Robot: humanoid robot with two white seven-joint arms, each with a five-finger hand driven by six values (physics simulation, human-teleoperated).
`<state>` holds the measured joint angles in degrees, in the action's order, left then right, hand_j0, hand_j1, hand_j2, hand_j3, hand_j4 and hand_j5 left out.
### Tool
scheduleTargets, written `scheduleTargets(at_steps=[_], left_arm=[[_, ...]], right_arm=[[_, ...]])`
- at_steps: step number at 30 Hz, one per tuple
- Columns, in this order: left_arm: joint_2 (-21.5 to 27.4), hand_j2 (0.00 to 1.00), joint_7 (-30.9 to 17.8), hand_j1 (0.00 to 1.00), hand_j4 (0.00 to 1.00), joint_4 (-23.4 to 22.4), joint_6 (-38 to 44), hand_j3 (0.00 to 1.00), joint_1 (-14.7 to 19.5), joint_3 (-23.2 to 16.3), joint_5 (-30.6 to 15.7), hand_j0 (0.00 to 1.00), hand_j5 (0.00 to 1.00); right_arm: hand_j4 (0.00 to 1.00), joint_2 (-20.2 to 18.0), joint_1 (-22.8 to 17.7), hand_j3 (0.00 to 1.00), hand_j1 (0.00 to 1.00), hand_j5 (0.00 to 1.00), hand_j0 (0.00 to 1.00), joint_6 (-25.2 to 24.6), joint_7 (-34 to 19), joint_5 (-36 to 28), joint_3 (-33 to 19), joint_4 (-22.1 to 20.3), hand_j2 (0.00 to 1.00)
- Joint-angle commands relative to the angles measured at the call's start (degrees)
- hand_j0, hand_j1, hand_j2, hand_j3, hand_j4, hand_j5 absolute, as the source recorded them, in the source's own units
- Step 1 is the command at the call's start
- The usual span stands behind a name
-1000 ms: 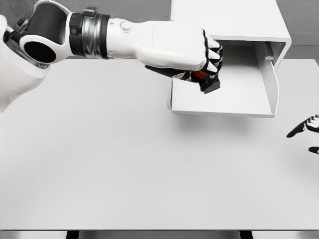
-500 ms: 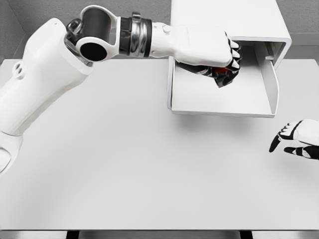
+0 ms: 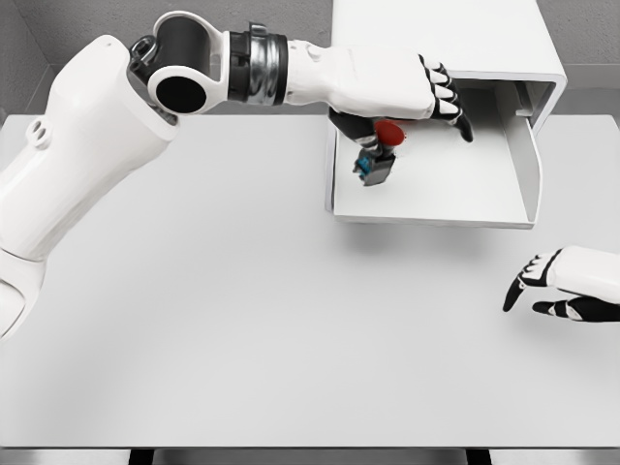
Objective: Slide open multi-storey tabletop storage cabinets and put open load switch and slide close multi-storey tabletop storage cabinets
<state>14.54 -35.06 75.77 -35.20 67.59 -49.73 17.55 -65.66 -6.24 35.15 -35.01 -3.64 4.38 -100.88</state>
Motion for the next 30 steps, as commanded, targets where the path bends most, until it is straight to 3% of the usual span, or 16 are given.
scheduleTargets(at_steps=[1,8,30], left_arm=[[-0.4,0.97,0.1,0.97,0.97,-0.1,0.2,0.97,0.0,0.1,-0.3,0.97,0.97],[-1.3,0.97,0.1,0.97,0.97,-1.0,0.2,0.97,0.1,0.0,-0.3,0.97,0.97],[-5.6,0.97,0.1,0.97,0.97,-0.5,0.2,0.97,0.1,-2.2,-0.5,0.97,0.97]], right_arm=[[0.56,-0.1,0.0,0.56,0.56,0.56,0.56,-0.2,0.0,-0.4,0.2,0.0,0.56],[0.57,0.1,2.9,0.57,0.57,0.57,0.57,-0.2,0.0,-0.5,0.1,0.0,0.57],[0.60,0.2,2.1,0.60,0.60,0.60,0.60,-0.2,0.0,-0.5,0.2,0.0,0.60]])
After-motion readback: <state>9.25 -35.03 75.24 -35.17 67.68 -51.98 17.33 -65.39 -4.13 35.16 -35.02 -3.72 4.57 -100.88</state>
